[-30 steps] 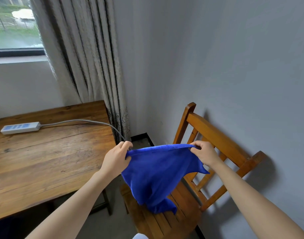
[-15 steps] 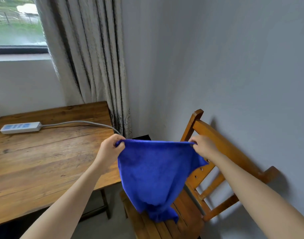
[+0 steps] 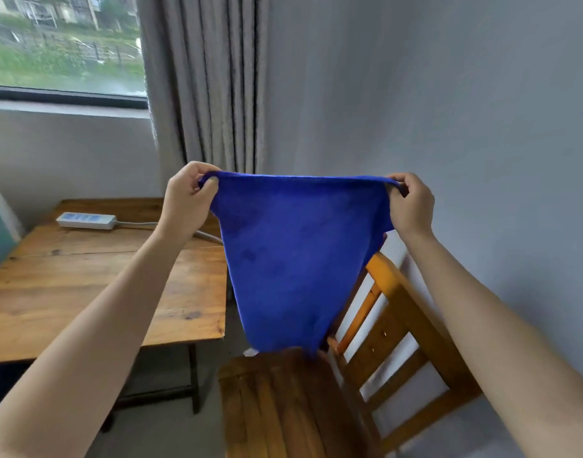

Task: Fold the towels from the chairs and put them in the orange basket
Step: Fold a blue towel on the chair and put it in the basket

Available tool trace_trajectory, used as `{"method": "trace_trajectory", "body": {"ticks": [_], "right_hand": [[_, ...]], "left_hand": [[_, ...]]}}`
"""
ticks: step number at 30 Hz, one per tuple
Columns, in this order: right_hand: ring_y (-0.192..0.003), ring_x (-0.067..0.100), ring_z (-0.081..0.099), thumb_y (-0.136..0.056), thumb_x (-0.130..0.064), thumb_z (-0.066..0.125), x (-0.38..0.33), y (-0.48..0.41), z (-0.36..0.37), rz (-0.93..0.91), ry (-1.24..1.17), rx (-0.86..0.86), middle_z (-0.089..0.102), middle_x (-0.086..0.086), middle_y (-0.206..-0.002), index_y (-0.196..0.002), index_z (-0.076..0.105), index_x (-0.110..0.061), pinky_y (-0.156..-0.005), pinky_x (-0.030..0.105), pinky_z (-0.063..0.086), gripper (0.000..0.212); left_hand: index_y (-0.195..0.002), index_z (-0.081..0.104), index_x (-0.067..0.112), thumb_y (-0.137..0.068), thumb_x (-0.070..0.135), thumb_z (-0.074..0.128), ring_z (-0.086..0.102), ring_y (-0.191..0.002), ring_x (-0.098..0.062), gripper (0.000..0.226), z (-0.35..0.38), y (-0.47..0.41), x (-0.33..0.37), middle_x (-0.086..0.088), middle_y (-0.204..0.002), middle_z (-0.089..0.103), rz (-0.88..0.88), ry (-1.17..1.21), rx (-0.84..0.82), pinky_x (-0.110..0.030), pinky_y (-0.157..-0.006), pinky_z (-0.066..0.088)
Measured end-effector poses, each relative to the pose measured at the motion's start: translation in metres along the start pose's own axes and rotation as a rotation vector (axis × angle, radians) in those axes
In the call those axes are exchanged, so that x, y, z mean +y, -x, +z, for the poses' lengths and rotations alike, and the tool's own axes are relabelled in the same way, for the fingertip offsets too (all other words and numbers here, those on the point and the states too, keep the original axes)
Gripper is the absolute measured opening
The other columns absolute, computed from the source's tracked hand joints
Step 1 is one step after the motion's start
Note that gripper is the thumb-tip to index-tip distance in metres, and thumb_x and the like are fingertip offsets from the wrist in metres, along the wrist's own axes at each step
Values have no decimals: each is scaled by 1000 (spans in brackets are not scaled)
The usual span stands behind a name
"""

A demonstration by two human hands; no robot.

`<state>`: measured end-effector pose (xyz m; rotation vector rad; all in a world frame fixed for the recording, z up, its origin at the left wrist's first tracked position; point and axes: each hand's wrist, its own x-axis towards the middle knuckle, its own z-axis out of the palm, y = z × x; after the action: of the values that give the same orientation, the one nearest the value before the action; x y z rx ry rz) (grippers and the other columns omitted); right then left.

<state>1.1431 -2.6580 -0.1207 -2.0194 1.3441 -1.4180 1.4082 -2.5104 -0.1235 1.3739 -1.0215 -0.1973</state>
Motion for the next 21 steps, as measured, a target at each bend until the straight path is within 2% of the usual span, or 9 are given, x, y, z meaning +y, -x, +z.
{"method": "trace_trajectory", "body": {"ticks": [2,6,9,11,13,15,18,21], "right_hand": [[-88,13,52,-95,-9,48,5,9,-20,-45,-31,-42,64,9,-101,-107,61,-2,-70,16,43,20],[-85,14,53,-94,-9,50,26,43,-55,-68,-103,-168,59,0,-93,-106,62,-2,-62,-1,41,19],[-82,14,56,-93,-9,53,51,77,-71,-5,-157,-320,62,1,-91,-104,64,-5,-61,3,44,16],[-77,11,57,-91,-7,55,68,104,-78,50,-182,-452,63,2,-85,-99,64,-7,-60,5,45,12],[-75,11,58,-89,-5,58,86,131,-82,112,-171,-582,64,3,-81,-91,65,-9,-61,10,45,9],[-75,15,58,-88,-6,60,104,157,-83,196,-140,-706,64,3,-79,-82,65,-14,-62,18,44,11],[-76,12,57,-89,-10,60,131,197,-85,354,-90,-871,63,1,-80,-80,63,-16,-59,16,44,11],[-81,11,59,-89,-13,60,160,233,-86,485,-17,-993,64,0,-83,-82,63,-15,-63,17,46,8]], "left_hand": [[-79,56,23,-90,-6,42,53,-51,4,34,1,27,11,2,-71,56,-1,-18,35,-12,-48,43],[-93,58,9,-92,-4,44,54,-58,7,19,0,89,18,4,-76,58,-26,-85,43,-7,-50,40],[-88,60,19,-94,0,44,56,-63,8,25,-6,137,19,4,-78,59,-81,-131,-23,-6,-53,41],[-85,59,25,-96,5,45,56,-62,7,27,-10,173,10,4,-74,61,-168,-120,-65,-5,-52,41],[-81,61,24,-96,8,46,55,-57,5,28,-12,210,-7,12,-63,64,-299,-105,-61,-4,-52,39],[-77,64,22,-96,8,47,53,-60,1,29,-11,246,-24,13,-60,65,-420,-117,-27,-12,-57,41],[-77,66,15,-96,6,45,54,-72,-13,29,-8,297,-49,-2,-74,66,-549,-147,-34,-22,-67,41],[-75,66,8,-97,8,43,54,-72,-17,31,-2,341,-73,-7,-75,64,-706,-171,-61,-14,-62,41]]}}
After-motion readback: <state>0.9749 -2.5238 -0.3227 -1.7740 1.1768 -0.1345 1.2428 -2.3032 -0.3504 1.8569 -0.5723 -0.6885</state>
